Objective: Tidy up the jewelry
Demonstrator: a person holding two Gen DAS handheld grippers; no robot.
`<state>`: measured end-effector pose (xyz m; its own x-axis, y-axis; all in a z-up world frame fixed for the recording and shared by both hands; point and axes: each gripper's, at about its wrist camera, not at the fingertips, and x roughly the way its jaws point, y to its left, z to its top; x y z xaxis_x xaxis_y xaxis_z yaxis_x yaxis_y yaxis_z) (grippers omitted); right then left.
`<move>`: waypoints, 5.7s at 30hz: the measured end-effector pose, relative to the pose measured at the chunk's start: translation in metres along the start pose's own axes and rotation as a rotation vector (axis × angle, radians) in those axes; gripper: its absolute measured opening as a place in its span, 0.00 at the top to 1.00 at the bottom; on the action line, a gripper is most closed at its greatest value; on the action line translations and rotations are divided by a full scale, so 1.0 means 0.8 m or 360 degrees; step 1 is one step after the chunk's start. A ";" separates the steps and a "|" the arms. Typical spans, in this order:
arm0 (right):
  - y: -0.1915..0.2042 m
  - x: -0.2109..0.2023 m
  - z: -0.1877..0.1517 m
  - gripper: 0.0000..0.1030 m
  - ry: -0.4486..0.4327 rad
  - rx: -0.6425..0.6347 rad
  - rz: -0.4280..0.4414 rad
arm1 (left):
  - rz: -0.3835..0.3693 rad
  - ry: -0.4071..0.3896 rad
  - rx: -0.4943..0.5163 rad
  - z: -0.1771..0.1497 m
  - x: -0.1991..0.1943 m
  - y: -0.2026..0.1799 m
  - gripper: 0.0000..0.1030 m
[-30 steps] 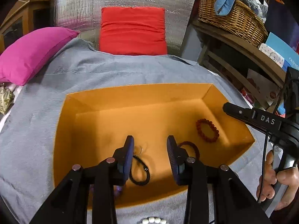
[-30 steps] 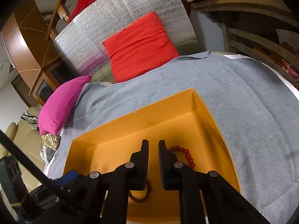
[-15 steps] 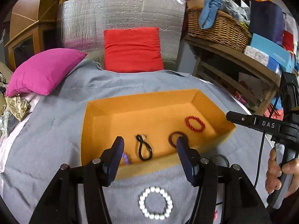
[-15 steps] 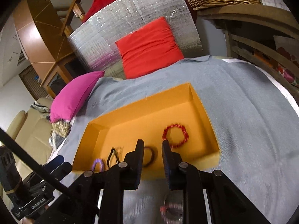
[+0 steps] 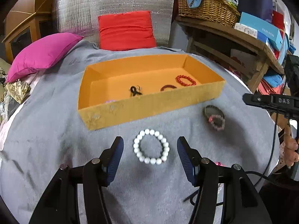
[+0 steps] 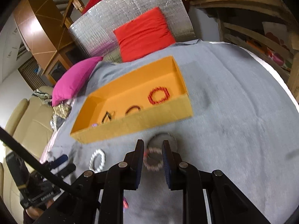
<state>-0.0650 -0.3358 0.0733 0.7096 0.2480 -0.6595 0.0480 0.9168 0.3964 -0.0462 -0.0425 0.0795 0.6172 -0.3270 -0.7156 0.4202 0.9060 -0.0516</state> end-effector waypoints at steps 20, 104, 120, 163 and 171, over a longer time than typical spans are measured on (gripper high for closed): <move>-0.031 -0.028 -0.034 0.79 -0.0077 0.0119 0.0013 | -0.0418 0.0181 0.0341 -0.061 0.003 -0.089 0.41; 0.054 0.066 -0.057 0.92 0.0273 0.0005 0.0328 | -0.0058 0.0000 0.0001 -0.034 0.012 0.013 0.93; 0.040 0.088 -0.062 0.79 0.0401 -0.0022 0.0052 | -0.0053 0.0165 -0.0100 -0.042 0.031 0.031 0.57; 0.064 0.093 -0.072 0.79 0.0347 -0.0109 -0.0001 | 0.0016 0.0107 -0.0014 -0.040 0.038 0.016 0.85; 0.065 0.095 -0.071 0.79 0.0351 -0.0102 -0.0016 | 0.0117 0.0090 0.0035 -0.039 0.031 0.019 0.85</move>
<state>-0.0486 -0.2515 0.0073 0.5383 0.2948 -0.7895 0.0046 0.9358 0.3526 -0.0457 -0.0286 0.0394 0.6089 -0.2433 -0.7550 0.3899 0.9207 0.0178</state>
